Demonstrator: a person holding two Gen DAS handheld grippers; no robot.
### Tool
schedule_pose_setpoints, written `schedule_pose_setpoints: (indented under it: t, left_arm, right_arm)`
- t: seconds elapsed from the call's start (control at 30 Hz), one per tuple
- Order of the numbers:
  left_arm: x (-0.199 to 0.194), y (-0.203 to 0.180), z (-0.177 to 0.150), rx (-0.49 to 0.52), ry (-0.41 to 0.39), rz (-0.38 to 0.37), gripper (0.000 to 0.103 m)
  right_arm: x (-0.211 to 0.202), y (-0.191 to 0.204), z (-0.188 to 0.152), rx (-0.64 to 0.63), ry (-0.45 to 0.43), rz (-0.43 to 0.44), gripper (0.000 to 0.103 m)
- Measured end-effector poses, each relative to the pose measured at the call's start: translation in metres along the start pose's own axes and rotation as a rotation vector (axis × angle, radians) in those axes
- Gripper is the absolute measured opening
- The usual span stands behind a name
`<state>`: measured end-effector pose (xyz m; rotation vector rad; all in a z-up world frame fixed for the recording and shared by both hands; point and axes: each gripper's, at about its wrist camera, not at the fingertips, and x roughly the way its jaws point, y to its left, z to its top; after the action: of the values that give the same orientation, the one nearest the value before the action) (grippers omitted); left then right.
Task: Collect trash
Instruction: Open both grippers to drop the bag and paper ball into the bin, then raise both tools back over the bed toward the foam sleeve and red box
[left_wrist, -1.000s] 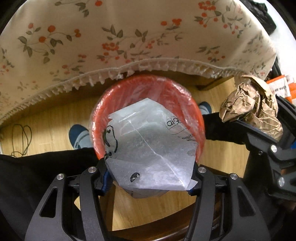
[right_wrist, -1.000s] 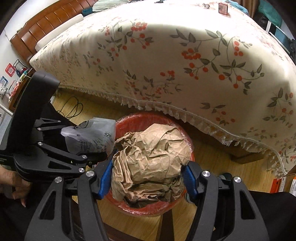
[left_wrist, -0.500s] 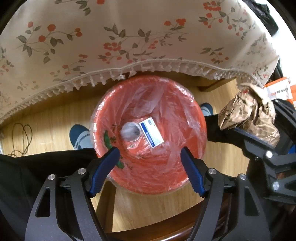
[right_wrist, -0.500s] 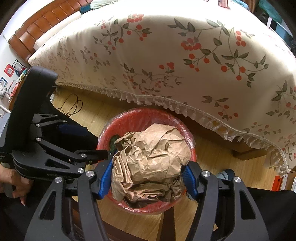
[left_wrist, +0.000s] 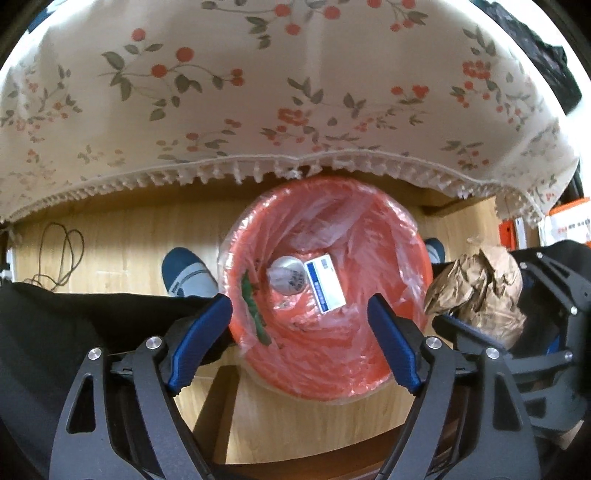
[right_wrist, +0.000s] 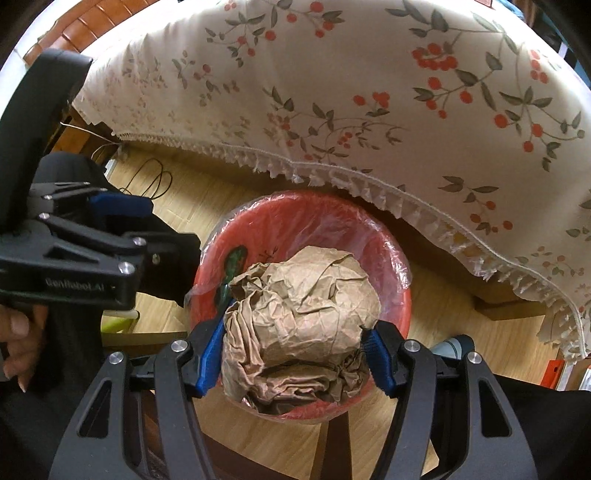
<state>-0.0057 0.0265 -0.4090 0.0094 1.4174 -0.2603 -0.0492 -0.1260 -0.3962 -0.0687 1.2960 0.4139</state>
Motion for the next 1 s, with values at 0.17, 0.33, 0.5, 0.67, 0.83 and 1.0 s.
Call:
schedule_pose_setpoints:
  t: [0.17, 0.33, 0.5, 0.67, 0.83, 1.0]
  left_arm:
    - [0.0, 0.005, 0.001, -0.02, -0.006, 0.009, 0.08]
    - [0.001, 0.008, 0.001, -0.036, -0.004, 0.01, 0.08]
    - [0.002, 0.008, 0.001, -0.036, -0.003, 0.011, 0.08]
    - [0.002, 0.008, 0.001, -0.037, -0.003, 0.011, 0.081]
    - [0.002, 0.007, 0.001, -0.03, -0.007, 0.011, 0.084]
    - [-0.012, 0.003, 0.004, -0.005, -0.062, -0.019, 0.087]
  right_arm:
    - [0.004, 0.004, -0.001, -0.01, 0.013, -0.002, 0.065]
    - [0.006, 0.005, 0.0, -0.022, 0.019, -0.007, 0.068]
    - [0.008, 0.006, 0.001, -0.032, 0.025, -0.01, 0.074]
    - [0.007, 0.006, 0.001, -0.033, 0.01, -0.012, 0.087]
    - [0.003, 0.004, 0.0, -0.028, -0.006, -0.034, 0.091]
    - [-0.024, -0.002, 0.005, 0.015, -0.091, -0.113, 0.098]
